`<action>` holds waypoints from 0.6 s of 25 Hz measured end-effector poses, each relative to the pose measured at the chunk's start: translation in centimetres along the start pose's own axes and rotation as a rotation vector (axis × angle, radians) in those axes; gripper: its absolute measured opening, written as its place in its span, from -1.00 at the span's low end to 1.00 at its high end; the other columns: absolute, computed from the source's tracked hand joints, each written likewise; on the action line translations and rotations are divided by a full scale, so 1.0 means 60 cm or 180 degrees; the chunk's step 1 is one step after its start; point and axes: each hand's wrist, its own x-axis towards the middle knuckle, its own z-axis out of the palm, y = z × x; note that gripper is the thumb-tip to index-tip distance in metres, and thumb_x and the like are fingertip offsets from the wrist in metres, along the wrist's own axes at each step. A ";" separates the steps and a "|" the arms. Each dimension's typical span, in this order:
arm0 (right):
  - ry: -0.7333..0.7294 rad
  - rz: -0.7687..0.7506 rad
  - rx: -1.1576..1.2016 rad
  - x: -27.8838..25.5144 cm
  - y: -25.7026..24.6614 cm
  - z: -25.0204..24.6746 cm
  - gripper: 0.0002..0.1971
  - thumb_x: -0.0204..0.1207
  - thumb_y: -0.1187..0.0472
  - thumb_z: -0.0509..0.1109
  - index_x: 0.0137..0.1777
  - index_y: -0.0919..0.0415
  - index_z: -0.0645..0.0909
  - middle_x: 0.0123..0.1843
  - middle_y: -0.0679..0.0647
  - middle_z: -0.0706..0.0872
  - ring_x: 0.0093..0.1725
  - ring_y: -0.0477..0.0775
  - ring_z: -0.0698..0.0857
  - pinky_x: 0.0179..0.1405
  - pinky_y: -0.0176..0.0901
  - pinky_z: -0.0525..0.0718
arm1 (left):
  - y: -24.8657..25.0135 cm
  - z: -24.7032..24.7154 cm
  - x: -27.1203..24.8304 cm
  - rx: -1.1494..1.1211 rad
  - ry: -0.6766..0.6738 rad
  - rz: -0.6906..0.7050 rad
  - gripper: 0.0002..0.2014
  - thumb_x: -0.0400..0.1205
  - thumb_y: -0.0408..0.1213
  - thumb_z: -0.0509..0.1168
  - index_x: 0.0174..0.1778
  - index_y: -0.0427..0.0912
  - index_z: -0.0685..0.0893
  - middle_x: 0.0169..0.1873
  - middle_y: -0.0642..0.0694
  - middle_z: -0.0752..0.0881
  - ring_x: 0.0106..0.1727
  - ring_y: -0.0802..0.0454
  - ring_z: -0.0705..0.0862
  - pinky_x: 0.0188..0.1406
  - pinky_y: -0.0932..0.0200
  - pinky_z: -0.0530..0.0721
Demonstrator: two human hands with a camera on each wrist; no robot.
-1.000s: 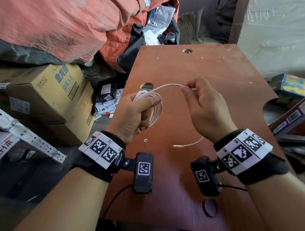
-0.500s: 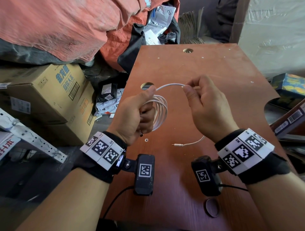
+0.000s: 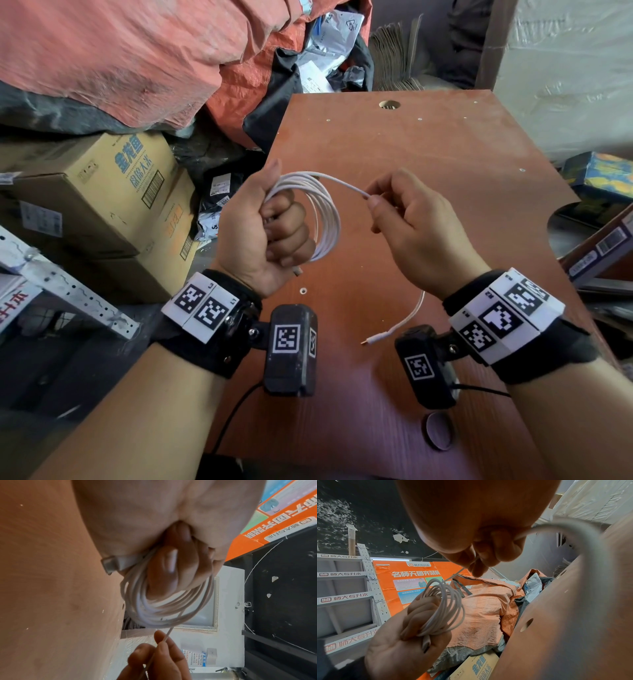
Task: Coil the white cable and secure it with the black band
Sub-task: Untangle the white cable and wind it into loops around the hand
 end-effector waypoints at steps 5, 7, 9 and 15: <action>-0.0174 0.0001 0.0031 -0.001 0.002 0.000 -0.90 0.70 0.16 0.22 0.01 0.09 0.57 -0.36 -0.04 0.73 -0.39 -0.12 0.60 -0.32 -0.15 0.53 | 0.005 -0.005 0.001 -0.0283 0.0006 0.0303 -0.51 0.72 0.01 0.05 -0.55 -0.01 0.15 -0.71 0.05 0.04 -0.76 0.11 -0.02 -0.74 0.37 0.02; -0.0287 -0.0035 0.0036 -0.002 0.000 0.002 -0.90 0.69 0.16 0.23 -0.02 0.07 0.57 -0.35 -0.04 0.75 -0.42 -0.12 0.59 -0.35 -0.17 0.51 | 0.006 -0.007 0.001 -0.0392 0.0005 0.0351 -0.52 0.68 0.01 0.08 -0.56 -0.01 0.15 -0.73 0.06 0.08 -0.78 0.12 0.00 -0.74 0.36 0.02; -0.0427 -0.0058 0.0048 -0.003 -0.001 0.005 -0.90 0.69 0.16 0.24 -0.03 0.06 0.57 -0.35 -0.05 0.77 -0.44 -0.12 0.59 -0.38 -0.17 0.49 | 0.006 -0.009 0.003 -0.0495 -0.0004 0.0377 -0.52 0.67 0.02 0.10 -0.55 -0.01 0.15 -0.76 0.07 0.14 -0.81 0.15 0.06 -0.75 0.35 0.02; -0.0684 -0.0133 0.0188 -0.008 0.001 0.011 -0.83 0.72 0.14 0.23 0.17 0.01 0.65 -0.31 -0.03 0.77 -0.47 -0.28 0.65 -0.38 -0.31 0.50 | 0.004 -0.009 0.004 -0.0642 0.0258 0.0509 -0.46 0.74 0.05 0.07 -0.58 -0.04 0.25 -0.74 0.07 0.14 -0.77 0.14 0.06 -0.76 0.30 0.07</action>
